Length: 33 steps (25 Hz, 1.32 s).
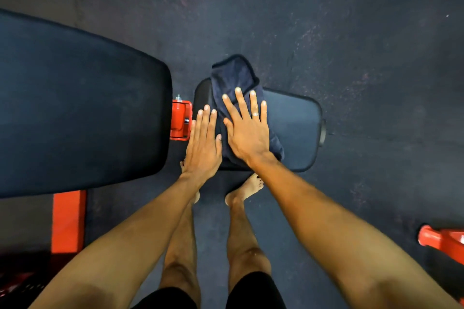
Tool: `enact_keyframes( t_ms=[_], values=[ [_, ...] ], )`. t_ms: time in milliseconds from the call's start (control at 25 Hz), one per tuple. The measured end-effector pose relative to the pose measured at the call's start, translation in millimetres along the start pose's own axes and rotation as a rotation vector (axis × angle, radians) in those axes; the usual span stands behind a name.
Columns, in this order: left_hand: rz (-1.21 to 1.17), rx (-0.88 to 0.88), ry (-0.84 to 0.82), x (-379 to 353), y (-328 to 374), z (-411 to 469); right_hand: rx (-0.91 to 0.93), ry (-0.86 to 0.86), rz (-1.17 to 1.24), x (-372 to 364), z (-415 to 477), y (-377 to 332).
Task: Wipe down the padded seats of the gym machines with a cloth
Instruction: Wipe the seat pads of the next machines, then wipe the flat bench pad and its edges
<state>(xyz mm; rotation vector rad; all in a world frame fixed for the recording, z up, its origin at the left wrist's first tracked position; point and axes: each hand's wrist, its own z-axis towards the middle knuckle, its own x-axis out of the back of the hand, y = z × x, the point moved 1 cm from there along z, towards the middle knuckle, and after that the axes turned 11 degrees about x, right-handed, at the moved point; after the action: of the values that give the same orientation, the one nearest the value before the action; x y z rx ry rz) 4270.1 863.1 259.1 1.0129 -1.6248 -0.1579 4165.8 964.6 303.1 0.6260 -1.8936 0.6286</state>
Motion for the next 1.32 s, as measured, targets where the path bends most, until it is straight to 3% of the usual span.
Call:
enact_keyframes(
  t_ms=[160,360,520,680,880,1320],
  values=[
    [0.085,0.04,-0.02,0,1,-3,0.032,-0.115,-0.003,11,20,10],
    [0.082,0.169,-0.134,23,28,-1,-0.003,-0.257,0.052,20,-39,36],
    [0.113,0.284,-0.209,37,48,2,-0.107,-0.16,0.215,28,-82,50],
    [0.126,0.324,-0.251,55,88,7,-0.337,0.006,0.466,71,-102,78],
    [0.283,0.233,-0.347,66,183,-4,-0.463,0.048,0.615,117,-149,142],
    [0.473,-0.203,-0.438,-16,509,-19,-0.799,0.29,0.744,228,-328,346]
  ],
)
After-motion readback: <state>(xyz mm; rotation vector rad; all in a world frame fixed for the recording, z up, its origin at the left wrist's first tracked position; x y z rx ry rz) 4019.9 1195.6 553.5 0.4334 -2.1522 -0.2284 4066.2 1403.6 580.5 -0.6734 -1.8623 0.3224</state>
